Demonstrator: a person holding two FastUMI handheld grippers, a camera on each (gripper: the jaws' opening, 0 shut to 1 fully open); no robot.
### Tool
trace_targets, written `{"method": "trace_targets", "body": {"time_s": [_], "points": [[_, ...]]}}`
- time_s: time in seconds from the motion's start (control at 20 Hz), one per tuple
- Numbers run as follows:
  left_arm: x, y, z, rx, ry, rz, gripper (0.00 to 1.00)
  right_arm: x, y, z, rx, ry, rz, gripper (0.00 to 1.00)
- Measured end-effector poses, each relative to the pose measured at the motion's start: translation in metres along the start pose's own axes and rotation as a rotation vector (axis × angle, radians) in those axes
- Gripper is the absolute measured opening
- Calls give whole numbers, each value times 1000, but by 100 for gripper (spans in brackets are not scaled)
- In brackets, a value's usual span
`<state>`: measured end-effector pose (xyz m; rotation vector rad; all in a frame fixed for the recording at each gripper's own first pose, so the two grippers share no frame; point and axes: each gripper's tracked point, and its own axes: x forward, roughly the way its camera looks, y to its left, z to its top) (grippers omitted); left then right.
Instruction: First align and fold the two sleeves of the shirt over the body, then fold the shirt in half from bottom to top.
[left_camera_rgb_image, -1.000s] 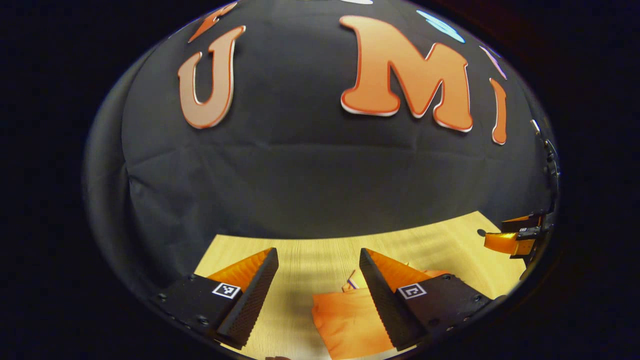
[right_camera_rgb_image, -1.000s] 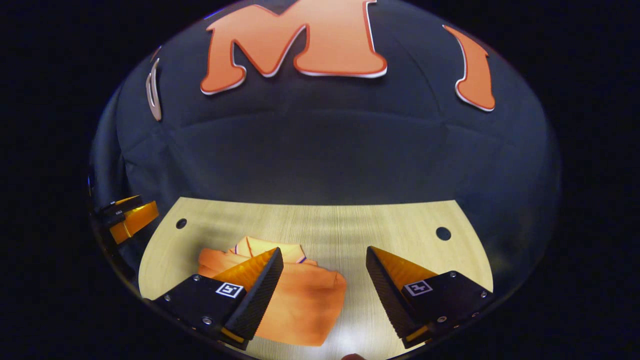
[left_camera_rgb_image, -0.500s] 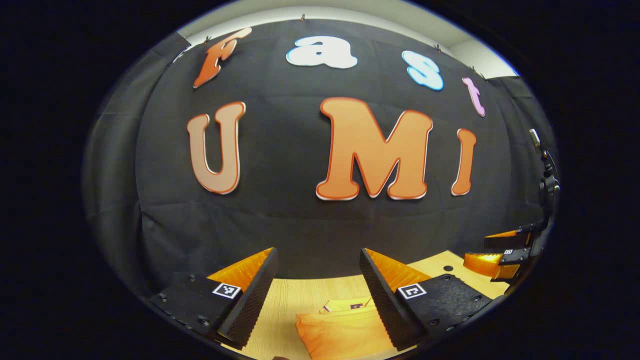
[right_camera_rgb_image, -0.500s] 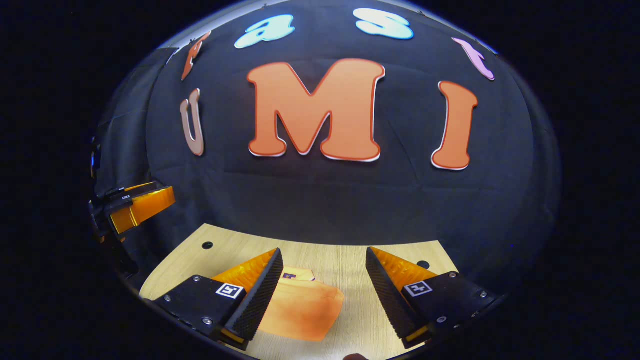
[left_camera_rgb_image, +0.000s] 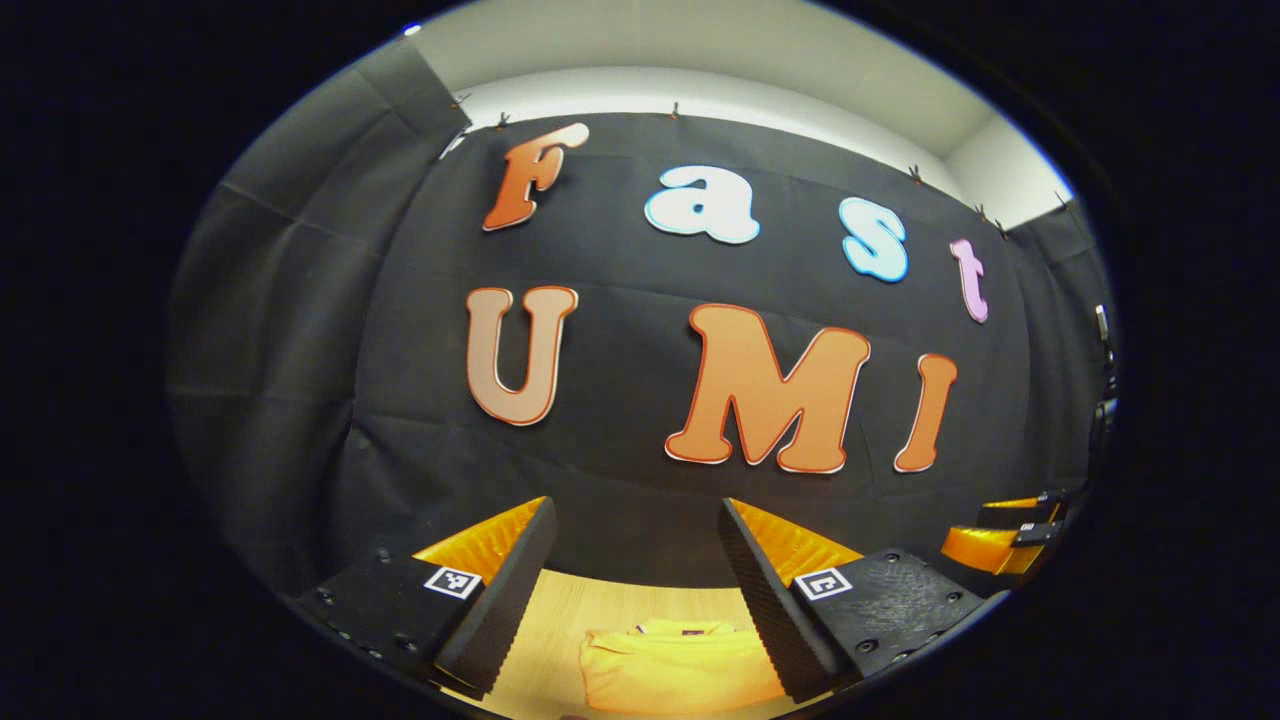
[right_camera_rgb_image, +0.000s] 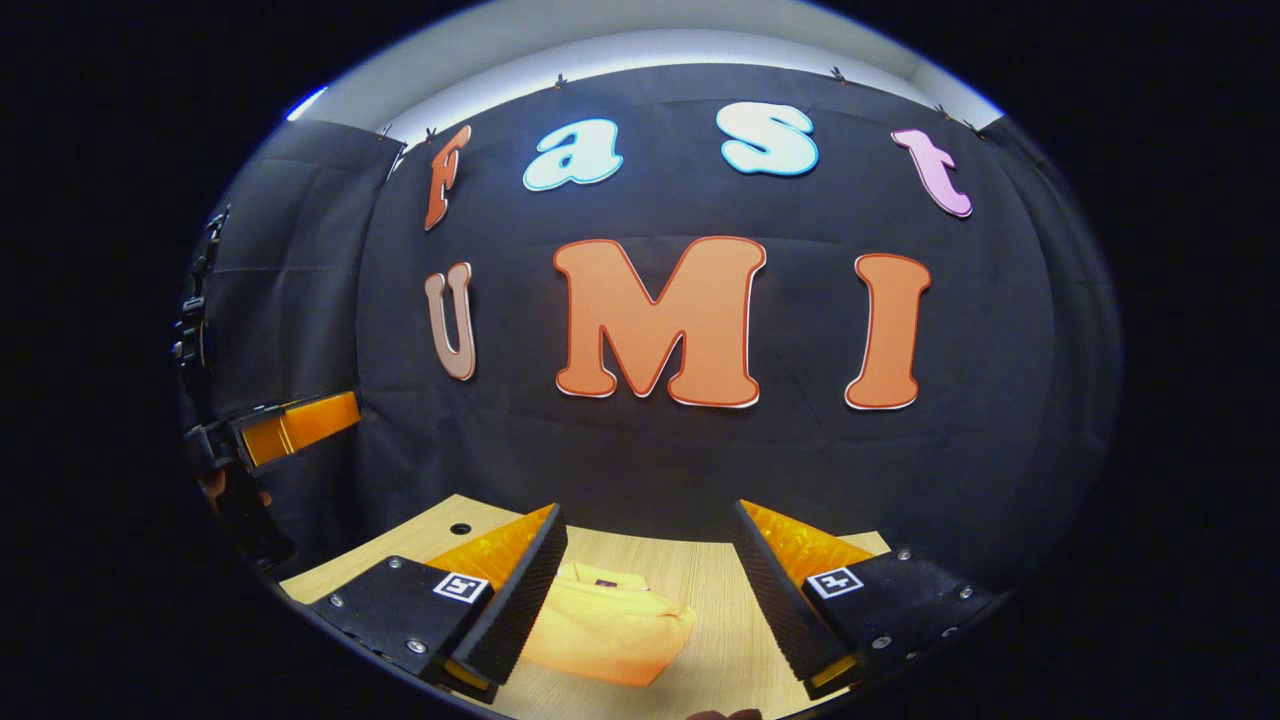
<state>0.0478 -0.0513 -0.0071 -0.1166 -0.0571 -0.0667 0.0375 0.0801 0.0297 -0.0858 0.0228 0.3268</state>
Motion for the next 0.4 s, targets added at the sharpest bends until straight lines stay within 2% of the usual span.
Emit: {"method": "trace_targets", "body": {"time_s": [0.15,0.3,0.4], "points": [[-19,3,-16,2,49,26,95,-14,-4,-8,8,10,27,100],[-31,3,-20,17,64,36,98,-26,-2,-15,39,21,57,100],[-38,2,-17,27,60,28,98,-34,-3,-17,42,23,51,100]]}}
